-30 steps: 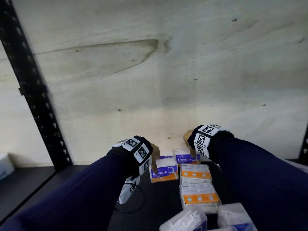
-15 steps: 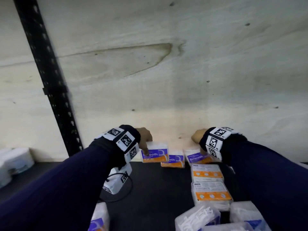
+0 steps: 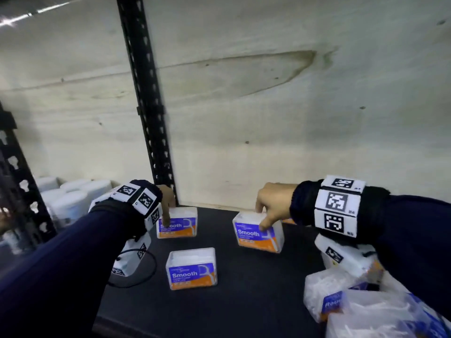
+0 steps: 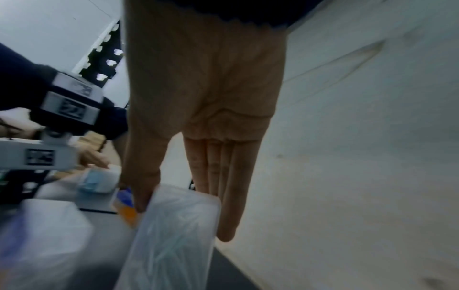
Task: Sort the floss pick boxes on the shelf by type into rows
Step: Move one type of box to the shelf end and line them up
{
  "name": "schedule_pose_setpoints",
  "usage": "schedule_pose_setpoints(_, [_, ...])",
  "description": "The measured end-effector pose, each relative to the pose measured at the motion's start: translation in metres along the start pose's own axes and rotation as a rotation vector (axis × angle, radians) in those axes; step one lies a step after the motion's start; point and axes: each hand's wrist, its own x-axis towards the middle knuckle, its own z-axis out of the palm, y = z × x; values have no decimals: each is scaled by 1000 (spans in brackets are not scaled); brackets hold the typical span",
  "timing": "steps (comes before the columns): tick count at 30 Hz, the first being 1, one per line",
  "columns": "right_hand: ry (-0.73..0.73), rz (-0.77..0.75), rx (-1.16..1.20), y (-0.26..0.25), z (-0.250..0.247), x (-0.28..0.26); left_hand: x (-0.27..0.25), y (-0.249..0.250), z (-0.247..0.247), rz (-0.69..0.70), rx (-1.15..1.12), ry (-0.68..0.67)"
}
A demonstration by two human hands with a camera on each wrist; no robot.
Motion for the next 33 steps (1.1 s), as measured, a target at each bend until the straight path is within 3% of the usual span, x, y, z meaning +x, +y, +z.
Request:
schedule_pose_setpoints(8, [-98, -99, -89, -67, 26, 31, -5, -20, 50, 14, -184, -133])
schedule_pose_setpoints(12, [-165, -98, 104, -53, 19, 26, -5, -19, 54, 27, -152, -153])
schedule_pose_setpoints(16, [-58, 17, 87, -5, -3, 9, -8, -14, 40, 9, -153, -217])
schedule_pose_setpoints(24, [-115, 303, -102, 105, 7, -31, -6, 47, -45, 58, -111, 79])
schedule_pose_setpoints(30, [-281, 326, -120, 144, 38, -45, 4, 130, -102, 237, -45, 229])
schedule_pose_setpoints(33, [-351, 281, -114, 154, 52, -41, 20, 171, -112, 310, -35, 231])
